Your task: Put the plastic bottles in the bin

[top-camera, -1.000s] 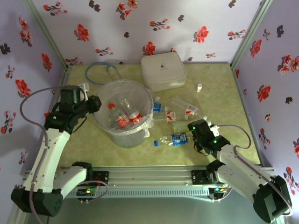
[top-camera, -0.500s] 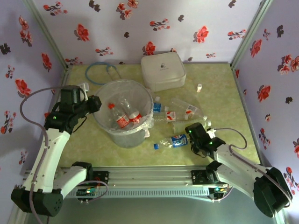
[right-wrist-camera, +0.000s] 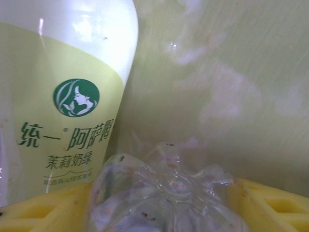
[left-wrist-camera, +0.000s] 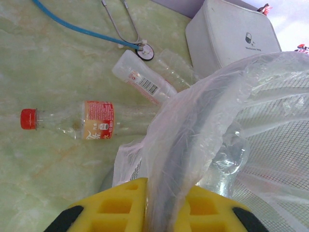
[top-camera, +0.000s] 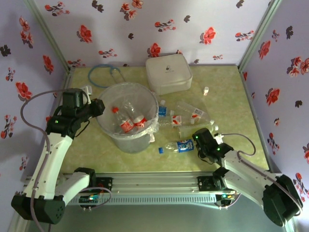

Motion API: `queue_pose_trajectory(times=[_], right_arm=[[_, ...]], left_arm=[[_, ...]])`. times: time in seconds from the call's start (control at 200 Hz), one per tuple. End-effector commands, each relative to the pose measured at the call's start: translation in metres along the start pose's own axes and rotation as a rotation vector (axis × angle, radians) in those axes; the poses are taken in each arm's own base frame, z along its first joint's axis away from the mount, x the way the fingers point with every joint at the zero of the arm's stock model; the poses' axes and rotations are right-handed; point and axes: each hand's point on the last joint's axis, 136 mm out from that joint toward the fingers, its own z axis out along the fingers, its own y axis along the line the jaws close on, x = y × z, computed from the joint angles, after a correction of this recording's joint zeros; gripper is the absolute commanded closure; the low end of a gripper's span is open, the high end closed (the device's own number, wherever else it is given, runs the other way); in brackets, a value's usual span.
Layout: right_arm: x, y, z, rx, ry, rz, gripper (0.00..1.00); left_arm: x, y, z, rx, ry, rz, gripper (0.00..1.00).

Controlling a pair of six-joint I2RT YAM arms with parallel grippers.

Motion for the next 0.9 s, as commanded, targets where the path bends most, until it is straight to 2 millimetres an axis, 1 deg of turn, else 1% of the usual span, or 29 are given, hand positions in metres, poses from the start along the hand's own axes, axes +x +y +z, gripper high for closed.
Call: queue_pose_trajectory(times=[0.0,0.06,0.095,0.115,0.23,0.3,0.39,0.495,0.55,0.625,0.71,0.785,0.895], right_arm=[[-0.010,0.000,-0.006,-0.022,-0.052,0.022,0.33],[-0.014,0.003,-0.011,-0.039,-0.067,0.016,0.36],[-0.016,0.009,-0.016,-0.056,-0.074,-0.005,0.38],[-0.022,0.014,-0.021,-0.069,-0.104,-0.018,0.39],[-0.038,0.038,-0.048,-0.080,-0.181,-0.141,0.40],[-0.046,0.051,-0.061,-0.076,-0.218,-0.204,0.40],[-0.051,0.062,-0.072,-0.070,-0.240,-0.260,0.40],[-0.056,0.082,-0.090,-0.107,-0.267,-0.310,0.42],[-0.061,0.098,-0.104,-0.151,-0.295,-0.347,0.46],[-0.074,0.120,-0.131,-0.181,-0.361,-0.421,0.47],[-0.094,0.140,-0.165,-0.161,-0.471,-0.530,0.49],[-0.108,0.159,-0.191,-0.150,-0.556,-0.609,0.50],[-0.116,0.193,-0.219,-0.202,-0.634,-0.673,0.52]], left_arm=[[0.000,0.003,0.012,-0.011,-0.012,0.015,1.00],[0.000,0.004,0.012,-0.010,-0.013,0.013,1.00],[0.002,0.004,0.012,-0.011,-0.010,0.010,1.00],[0.002,0.004,0.012,-0.011,-0.010,0.011,1.00],[0.005,0.006,0.012,-0.015,-0.003,0.011,1.00],[0.004,0.005,0.012,-0.014,-0.005,0.009,1.00],[0.004,0.005,0.011,-0.010,-0.011,0.007,1.00],[0.004,0.005,0.008,-0.012,-0.012,0.015,1.00],[0.004,0.005,0.007,-0.015,-0.012,0.018,1.00],[0.004,0.005,0.007,-0.016,-0.010,0.019,1.00],[0.005,0.006,0.010,-0.018,-0.005,0.013,1.00],[0.005,0.005,0.011,-0.014,-0.002,0.008,1.00],[0.005,0.004,0.010,-0.007,-0.004,0.007,1.00]])
